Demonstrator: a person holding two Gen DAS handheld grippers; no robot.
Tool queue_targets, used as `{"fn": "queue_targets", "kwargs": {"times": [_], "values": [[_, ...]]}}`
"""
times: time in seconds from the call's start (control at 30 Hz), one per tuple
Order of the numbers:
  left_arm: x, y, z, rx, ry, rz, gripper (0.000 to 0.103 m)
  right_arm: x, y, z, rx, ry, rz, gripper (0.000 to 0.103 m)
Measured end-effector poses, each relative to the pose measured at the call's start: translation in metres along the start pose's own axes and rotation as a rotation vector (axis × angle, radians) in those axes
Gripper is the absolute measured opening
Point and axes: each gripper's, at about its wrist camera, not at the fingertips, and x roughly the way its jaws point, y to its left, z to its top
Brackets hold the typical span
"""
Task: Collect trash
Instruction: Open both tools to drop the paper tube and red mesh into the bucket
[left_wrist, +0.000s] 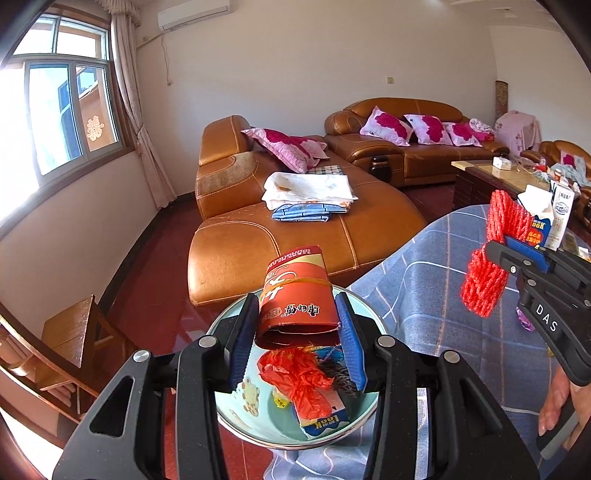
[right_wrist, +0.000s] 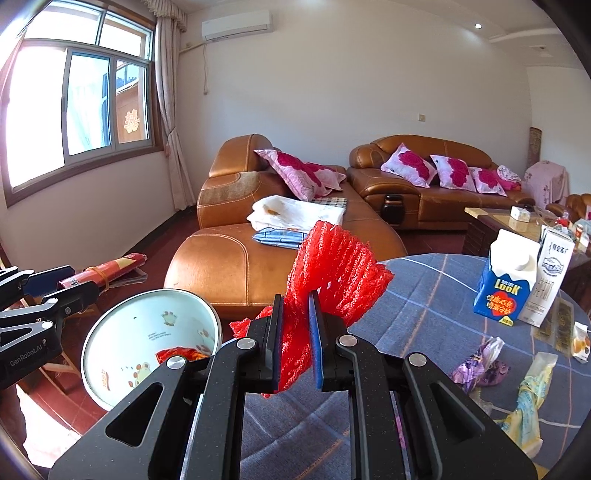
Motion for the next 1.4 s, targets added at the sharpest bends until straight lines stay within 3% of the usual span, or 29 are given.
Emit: {"fn": "queue_targets", "kwargs": {"times": [0.93, 1.4], "values": [[0.015, 0.036, -0.002, -0.041, 0.034, 0.127, 0.043, 0.029, 0.053, 0.002, -0.124, 0.011, 0.089, 0.013], [0.023, 0.044, -0.007, -0.042, 0.06, 0.187, 0.043, 0.037, 0.058, -0.001, -0.153, 0.02, 0.116, 0.013]]}}
